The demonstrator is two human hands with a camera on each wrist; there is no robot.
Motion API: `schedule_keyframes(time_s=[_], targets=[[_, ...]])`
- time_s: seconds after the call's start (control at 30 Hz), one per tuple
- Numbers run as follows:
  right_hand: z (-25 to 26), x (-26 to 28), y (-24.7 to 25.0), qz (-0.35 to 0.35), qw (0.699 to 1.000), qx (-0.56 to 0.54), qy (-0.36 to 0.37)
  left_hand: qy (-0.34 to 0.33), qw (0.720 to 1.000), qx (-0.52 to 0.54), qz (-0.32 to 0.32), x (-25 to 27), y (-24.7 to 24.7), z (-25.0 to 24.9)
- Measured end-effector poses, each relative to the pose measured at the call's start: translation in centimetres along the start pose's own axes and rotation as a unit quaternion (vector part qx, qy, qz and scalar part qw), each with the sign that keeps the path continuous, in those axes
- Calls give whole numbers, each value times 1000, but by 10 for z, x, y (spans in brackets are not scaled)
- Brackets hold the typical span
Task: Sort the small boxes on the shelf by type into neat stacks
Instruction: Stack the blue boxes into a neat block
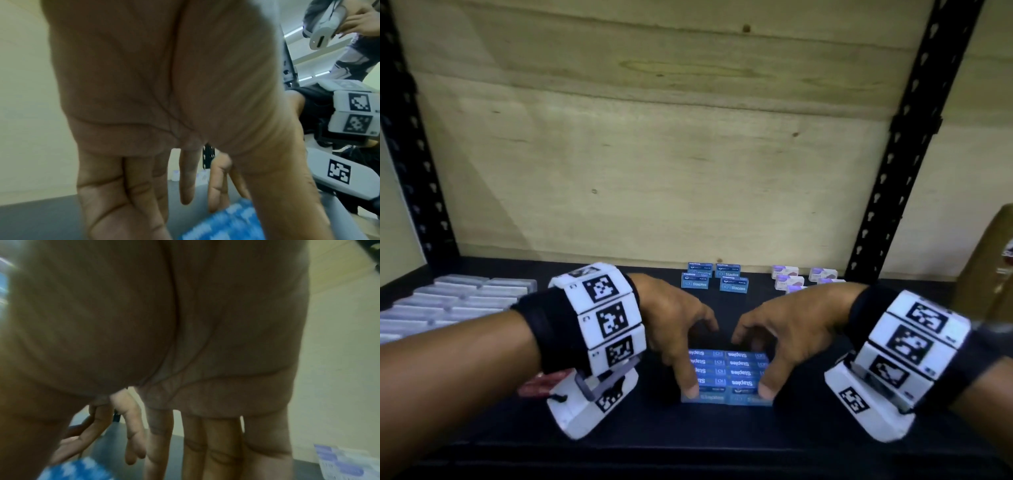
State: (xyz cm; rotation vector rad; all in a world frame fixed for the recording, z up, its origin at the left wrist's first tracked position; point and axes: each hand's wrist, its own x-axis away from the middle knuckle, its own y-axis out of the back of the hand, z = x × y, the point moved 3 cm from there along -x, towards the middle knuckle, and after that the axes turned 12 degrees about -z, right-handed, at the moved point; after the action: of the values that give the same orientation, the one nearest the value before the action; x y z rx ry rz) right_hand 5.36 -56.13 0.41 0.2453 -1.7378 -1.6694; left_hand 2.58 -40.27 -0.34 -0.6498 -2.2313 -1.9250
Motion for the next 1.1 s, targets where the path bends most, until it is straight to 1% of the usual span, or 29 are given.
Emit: schedule_keyframes(time_s=[0.07, 0.13, 0.2, 0.23, 0.27, 0.37, 0.5, 0.6, 0.73, 0.83, 0.87, 0.93, 0.97, 1.03, 1.1], targets=[[-10, -8, 13, -16, 1000, -16, -12, 12, 1000, -8, -23, -6, 15, 8], [-23, -22, 25, -50, 998, -26, -24, 14, 997, -17, -71, -14, 30, 14], [-34, -38, 33, -91, 995, -23, -40, 13, 990, -55, -131, -26, 44, 20], [-39, -48, 36, -108, 993, -17, -50, 16, 986, -76, -149, -34, 49, 25], [-44, -56, 39, -121, 991, -8, -62, 22, 983, -92, -159, -42, 53, 30], [-56, -81, 38, -136, 986, 8, -100, 52, 979, -118, -160, -70, 57, 49], [-69, -113, 32, -175, 978, 38, -107, 83, 975, -128, -160, -102, 49, 69], [-72, -123, 35, -143, 981, 54, -117, 88, 975, -129, -158, -115, 46, 76], [-68, -128, 39, -106, 985, 72, -116, 78, 979, -131, -135, -127, 48, 77], [-62, -128, 40, -91, 985, 106, -102, 64, 977, -136, -149, -130, 49, 76], [-62, -128, 40, -93, 986, 100, -100, 57, 977, -138, -153, -130, 50, 75], [-65, -130, 41, -109, 986, 76, -101, 59, 979, -143, -135, -130, 51, 74], [-67, -132, 41, -105, 987, 66, -103, 59, 978, -154, -128, -131, 51, 72], [-69, -134, 39, -77, 990, 44, -111, 50, 972, -190, -130, -133, 51, 67], [-70, -135, 39, -69, 990, 7, -119, 38, 967, -217, -129, -137, 50, 64]])
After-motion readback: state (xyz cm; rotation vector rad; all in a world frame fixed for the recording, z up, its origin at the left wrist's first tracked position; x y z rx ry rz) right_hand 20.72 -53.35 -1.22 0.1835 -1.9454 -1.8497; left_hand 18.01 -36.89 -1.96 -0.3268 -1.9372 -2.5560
